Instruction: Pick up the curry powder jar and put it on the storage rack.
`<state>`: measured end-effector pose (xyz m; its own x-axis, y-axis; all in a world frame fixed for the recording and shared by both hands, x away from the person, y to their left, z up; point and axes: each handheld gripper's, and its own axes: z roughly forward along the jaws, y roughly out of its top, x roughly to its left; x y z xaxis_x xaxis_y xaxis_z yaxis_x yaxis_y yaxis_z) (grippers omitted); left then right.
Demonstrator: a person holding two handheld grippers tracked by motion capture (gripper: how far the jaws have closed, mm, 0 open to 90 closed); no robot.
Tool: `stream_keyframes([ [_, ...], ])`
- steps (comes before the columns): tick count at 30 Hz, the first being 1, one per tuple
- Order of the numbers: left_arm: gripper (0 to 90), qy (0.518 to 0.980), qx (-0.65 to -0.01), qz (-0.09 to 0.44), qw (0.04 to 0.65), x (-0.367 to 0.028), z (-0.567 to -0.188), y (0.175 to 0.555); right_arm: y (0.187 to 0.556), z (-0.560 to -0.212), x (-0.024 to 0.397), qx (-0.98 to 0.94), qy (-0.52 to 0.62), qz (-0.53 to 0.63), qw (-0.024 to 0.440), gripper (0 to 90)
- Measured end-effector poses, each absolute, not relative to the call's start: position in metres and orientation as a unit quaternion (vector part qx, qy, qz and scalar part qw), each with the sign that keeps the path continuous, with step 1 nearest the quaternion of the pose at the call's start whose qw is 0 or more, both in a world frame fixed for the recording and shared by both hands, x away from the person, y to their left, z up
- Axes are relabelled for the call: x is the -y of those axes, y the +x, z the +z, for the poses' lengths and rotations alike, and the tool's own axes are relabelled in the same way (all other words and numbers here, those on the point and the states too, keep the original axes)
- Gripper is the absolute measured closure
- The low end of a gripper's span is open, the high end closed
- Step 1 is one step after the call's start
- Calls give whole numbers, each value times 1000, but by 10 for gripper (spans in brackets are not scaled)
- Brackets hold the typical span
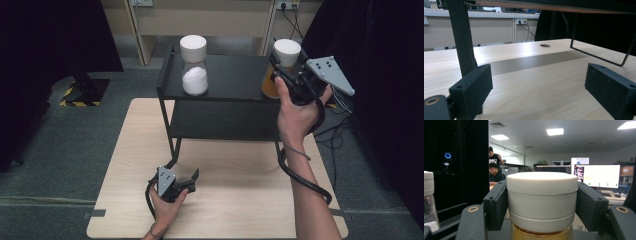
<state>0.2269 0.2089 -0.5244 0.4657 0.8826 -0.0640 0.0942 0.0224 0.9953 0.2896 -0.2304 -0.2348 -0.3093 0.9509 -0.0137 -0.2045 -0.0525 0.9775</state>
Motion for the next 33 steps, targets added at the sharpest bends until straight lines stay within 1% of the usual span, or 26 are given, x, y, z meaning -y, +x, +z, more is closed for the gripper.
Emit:
stream_keyframes([
  [18,68,616,-397,331,595,-209,-524,227,292,-234,231,-511,367,629,456,327],
  [21,68,615,-397,331,595,-209,-524,227,292,-235,230,-505,371,632,457,253],
  [23,68,616,-397,331,595,-209,-524,227,291,-236,229,-502,371,631,461,176],
  [27,68,616,-396,332,594,-209,-524,227,289,-236,230,-502,370,629,464,56],
  [33,68,616,-397,332,594,-208,-524,227,286,-238,233,-511,362,626,466,32],
])
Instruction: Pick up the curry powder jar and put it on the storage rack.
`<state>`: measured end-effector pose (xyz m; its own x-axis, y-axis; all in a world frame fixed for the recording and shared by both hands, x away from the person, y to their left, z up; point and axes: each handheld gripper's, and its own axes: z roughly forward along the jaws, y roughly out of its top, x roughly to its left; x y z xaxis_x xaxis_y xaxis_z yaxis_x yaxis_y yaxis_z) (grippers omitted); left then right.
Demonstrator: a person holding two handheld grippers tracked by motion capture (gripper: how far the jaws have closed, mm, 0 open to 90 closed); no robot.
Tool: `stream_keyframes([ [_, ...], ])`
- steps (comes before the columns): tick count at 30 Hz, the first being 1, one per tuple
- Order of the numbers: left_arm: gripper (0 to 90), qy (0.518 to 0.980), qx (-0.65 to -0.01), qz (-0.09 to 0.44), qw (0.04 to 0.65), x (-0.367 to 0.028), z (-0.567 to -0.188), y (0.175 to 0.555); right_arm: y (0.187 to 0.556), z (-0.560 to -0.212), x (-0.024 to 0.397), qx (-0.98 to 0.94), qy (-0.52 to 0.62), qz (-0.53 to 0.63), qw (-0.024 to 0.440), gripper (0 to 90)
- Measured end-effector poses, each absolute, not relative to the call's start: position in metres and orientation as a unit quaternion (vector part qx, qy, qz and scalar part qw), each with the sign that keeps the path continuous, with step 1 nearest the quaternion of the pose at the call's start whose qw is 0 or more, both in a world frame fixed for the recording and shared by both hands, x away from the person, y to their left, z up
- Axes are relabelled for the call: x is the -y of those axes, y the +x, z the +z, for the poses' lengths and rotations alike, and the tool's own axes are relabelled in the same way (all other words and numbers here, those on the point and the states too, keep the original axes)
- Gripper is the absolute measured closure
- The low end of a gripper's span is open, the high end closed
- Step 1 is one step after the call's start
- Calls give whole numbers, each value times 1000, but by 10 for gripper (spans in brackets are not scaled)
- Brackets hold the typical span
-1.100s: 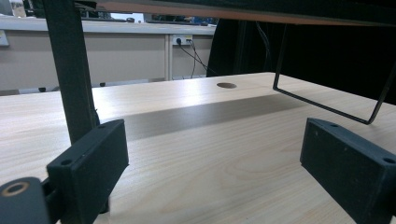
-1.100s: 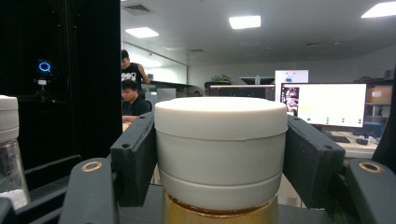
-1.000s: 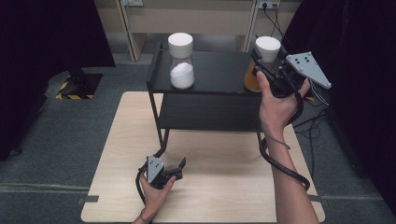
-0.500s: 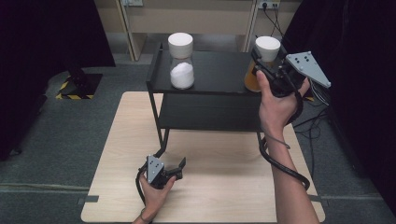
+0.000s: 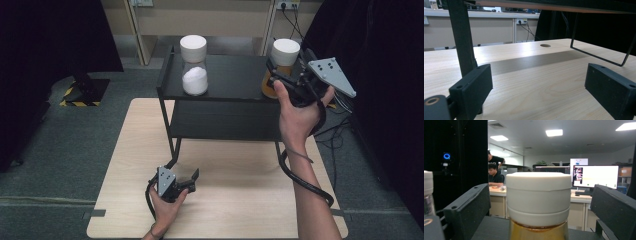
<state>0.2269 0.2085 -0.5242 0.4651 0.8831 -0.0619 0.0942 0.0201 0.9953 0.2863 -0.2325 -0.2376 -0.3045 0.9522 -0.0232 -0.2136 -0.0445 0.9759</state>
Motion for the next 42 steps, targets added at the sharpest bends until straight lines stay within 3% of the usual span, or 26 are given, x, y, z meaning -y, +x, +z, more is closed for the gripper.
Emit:
stream_keyframes([
  [42,68,616,-396,332,594,-209,-524,227,233,-285,250,-519,315,639,473,32],
])
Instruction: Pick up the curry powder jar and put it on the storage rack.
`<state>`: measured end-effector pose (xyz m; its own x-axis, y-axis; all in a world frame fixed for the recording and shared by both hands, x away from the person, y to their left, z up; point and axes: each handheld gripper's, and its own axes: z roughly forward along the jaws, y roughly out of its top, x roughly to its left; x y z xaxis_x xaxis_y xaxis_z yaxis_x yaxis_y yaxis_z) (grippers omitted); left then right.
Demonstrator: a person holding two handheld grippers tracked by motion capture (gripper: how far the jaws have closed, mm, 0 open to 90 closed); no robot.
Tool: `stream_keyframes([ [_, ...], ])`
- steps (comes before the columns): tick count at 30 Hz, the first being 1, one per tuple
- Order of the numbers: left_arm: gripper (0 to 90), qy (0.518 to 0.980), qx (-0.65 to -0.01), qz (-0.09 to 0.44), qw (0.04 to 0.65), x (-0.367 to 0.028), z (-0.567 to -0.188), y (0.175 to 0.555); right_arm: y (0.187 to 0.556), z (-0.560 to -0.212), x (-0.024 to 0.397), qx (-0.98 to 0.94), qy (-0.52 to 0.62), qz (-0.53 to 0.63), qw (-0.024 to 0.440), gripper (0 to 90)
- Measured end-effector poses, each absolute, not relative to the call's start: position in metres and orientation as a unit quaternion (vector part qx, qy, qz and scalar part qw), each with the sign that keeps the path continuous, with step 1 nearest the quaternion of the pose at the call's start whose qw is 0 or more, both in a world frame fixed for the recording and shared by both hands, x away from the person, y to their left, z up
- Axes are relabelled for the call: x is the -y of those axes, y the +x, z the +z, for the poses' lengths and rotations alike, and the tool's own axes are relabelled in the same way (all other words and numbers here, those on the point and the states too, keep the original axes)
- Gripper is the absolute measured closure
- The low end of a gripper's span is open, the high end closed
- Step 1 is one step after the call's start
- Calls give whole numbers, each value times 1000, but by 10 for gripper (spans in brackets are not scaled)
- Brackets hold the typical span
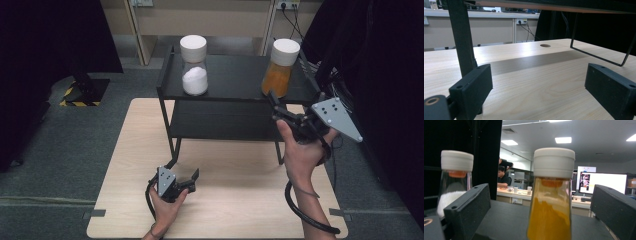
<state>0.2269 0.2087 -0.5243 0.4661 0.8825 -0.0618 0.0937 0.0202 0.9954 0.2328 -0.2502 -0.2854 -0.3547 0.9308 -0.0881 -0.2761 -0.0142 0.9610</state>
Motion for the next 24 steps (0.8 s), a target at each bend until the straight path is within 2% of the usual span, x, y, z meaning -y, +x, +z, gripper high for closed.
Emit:
stream_keyframes([
  [24,67,615,-397,331,595,-209,-524,227,210,-324,267,-531,317,639,457,32],
])
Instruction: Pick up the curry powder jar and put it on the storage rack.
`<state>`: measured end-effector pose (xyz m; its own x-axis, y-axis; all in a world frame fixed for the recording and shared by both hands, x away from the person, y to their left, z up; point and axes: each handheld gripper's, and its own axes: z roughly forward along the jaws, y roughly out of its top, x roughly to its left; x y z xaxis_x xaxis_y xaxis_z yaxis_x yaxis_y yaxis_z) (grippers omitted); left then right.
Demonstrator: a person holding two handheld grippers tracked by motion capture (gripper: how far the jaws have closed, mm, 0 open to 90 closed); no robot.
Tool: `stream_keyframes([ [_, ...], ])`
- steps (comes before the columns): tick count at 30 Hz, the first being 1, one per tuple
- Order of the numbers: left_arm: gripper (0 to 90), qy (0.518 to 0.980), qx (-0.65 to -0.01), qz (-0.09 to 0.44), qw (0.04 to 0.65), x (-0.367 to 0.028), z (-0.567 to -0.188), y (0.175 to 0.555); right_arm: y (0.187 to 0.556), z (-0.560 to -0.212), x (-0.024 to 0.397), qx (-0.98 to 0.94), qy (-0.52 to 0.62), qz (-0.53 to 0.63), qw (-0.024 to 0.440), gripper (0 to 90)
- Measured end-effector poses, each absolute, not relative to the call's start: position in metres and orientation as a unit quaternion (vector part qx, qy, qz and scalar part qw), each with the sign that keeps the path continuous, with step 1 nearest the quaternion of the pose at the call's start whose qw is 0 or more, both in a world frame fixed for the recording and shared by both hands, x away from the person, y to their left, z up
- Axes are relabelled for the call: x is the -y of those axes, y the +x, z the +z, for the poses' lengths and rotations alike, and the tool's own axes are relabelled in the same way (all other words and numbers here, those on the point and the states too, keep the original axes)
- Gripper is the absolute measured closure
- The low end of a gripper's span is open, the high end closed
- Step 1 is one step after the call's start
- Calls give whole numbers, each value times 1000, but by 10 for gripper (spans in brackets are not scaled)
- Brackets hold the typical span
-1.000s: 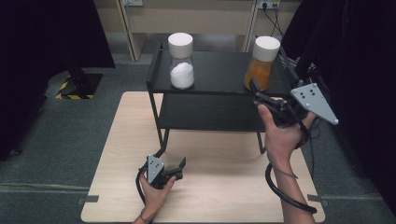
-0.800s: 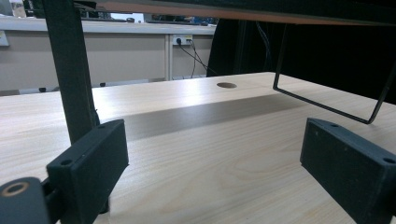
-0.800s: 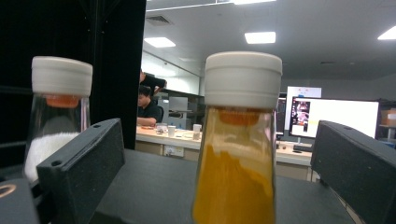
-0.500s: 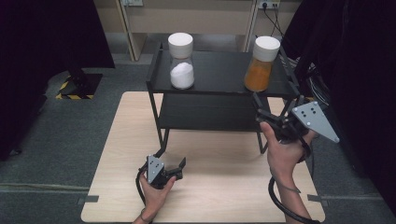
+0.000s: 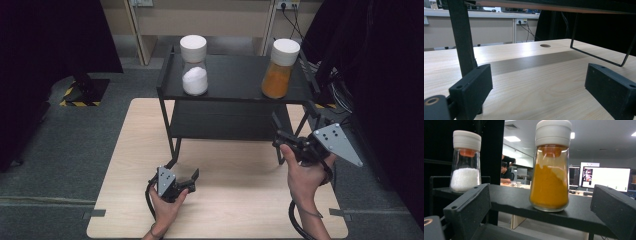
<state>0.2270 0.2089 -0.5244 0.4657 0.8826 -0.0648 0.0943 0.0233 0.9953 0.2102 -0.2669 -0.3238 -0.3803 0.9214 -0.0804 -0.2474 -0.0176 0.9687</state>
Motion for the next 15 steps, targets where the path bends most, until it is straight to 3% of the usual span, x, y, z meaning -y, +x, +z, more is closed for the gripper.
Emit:
stream_keyframes([
  [15,67,616,-396,331,594,-209,-524,227,201,-348,267,-540,317,637,448,32],
])
